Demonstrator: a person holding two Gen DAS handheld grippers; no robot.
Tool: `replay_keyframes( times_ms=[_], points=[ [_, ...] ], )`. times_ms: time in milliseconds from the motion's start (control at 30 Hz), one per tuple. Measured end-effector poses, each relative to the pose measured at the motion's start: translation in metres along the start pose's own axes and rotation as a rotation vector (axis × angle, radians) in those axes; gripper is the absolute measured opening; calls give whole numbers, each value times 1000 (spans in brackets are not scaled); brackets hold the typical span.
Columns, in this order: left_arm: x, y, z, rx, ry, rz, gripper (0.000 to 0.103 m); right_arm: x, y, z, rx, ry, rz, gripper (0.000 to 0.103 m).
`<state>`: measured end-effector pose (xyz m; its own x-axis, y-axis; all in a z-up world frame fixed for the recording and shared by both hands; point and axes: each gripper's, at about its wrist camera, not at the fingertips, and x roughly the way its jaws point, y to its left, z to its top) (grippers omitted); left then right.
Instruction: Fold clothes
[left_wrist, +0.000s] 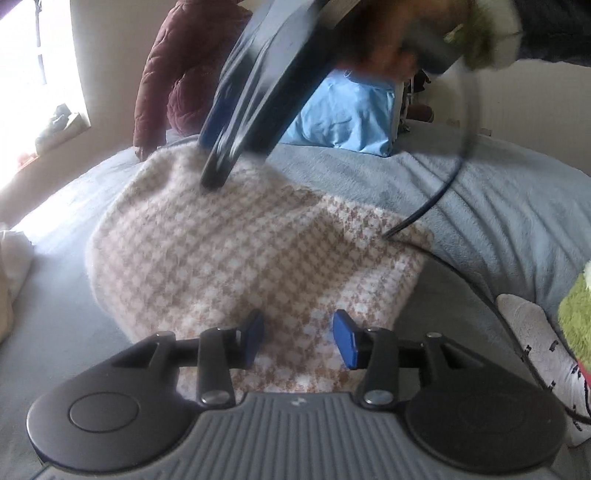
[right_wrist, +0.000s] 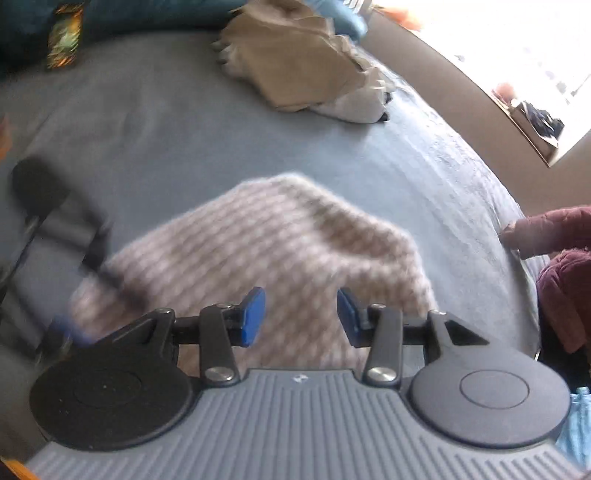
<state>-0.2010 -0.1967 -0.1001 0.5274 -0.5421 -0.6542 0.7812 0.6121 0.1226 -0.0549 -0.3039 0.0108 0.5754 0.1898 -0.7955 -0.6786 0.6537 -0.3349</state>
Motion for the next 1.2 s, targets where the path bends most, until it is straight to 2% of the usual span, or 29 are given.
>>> replay_keyframes(
  times_ms=[100,200,267,367,433,500,567,700,767,800,867,933,967,1033,1100,1133,1200],
  points=[
    [4,5,2,-18,-10,-12,44,56,-12,-25,53,94,-6,41],
    [3,7,2,-36,-11,-26,45,48,-38,-21,219,91,39,38],
    [2,7,-1,-45,-16,-31,45,31,-44,-7,245,47,31,26],
    [2,8,-6,-77,-31,-49,47,14,-48,17,243,-42,48,24],
    [4,6,-10,-85,-36,-70,47,36,-54,24,228,-24,7,24],
    [6,2,-12,-59,-40,-81,47,89,-62,12,267,95,-67,23],
    [6,-2,-12,-18,-47,-81,48,115,-64,-4,331,108,-67,18],
    [5,1,-18,-25,-58,-101,50,92,-58,6,287,74,-109,15],
    [4,3,-20,-30,-68,-112,50,70,-61,23,286,25,-124,17],
    [5,5,-21,-40,-71,-120,50,55,-61,33,290,-23,-109,17],
    [7,7,-23,-53,-79,-140,51,35,-57,52,297,-106,-7,17],
    [10,8,-26,-57,-89,-156,51,43,-47,65,282,-103,112,15],
    [9,9,-27,-58,-94,-156,55,57,-42,67,274,-93,137,15],
    [6,9,-28,-54,-115,-142,59,98,-36,63,264,-72,133,14],
    [6,13,-28,-66,-111,-174,59,129,-32,62,272,-47,125,14],
    [5,15,-28,-76,-110,-183,57,132,-34,65,299,-30,113,14],
    [-3,21,-30,-95,-117,-190,55,134,-28,66,274,-24,82,14]
  ],
)
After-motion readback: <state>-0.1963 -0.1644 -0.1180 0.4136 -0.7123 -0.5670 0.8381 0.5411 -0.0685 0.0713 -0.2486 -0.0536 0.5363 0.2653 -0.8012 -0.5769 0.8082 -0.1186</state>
